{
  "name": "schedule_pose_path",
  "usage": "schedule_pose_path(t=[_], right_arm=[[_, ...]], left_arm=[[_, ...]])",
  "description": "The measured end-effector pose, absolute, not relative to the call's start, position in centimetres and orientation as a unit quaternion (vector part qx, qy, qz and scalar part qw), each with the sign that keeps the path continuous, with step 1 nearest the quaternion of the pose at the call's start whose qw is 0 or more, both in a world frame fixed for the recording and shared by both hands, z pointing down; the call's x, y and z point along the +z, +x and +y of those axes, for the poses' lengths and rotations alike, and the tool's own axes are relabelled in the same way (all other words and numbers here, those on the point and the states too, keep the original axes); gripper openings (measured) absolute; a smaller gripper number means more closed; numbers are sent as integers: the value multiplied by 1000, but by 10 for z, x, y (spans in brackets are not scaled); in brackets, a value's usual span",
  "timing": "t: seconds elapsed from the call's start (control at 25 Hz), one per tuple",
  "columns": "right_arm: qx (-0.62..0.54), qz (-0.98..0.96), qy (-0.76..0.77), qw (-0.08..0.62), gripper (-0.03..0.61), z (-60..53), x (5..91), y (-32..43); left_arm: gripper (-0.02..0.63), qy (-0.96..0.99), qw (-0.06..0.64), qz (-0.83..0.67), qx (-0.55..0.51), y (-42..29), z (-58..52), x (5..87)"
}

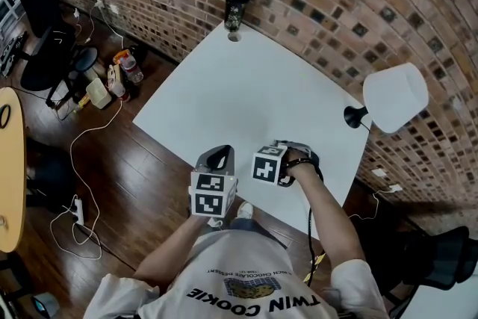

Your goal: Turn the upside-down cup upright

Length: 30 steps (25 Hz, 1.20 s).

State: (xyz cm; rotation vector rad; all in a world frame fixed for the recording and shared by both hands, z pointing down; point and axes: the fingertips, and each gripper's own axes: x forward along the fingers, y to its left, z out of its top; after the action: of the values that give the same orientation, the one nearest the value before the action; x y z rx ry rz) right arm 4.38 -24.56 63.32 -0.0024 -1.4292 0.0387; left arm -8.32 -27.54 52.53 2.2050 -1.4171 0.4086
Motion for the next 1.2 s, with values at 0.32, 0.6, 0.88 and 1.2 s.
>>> schedule_pose_path(t=[0.32, 0.6, 0.88, 1.2], right_arm=[[8, -692, 30, 721, 284, -244, 622, 49], [38, -756, 85, 647, 285, -248, 594, 51], [146, -820, 203, 516, 285, -254, 578, 73], [255, -844, 352, 314, 285, -269, 561, 107]], left_arm=[[3, 809, 246, -512, 148, -69, -277, 525], [3, 814, 248, -503, 155, -53, -275, 527], [3, 820, 243, -493, 160, -37, -272, 526], [3, 824, 238, -488, 165, -23, -272, 525]])
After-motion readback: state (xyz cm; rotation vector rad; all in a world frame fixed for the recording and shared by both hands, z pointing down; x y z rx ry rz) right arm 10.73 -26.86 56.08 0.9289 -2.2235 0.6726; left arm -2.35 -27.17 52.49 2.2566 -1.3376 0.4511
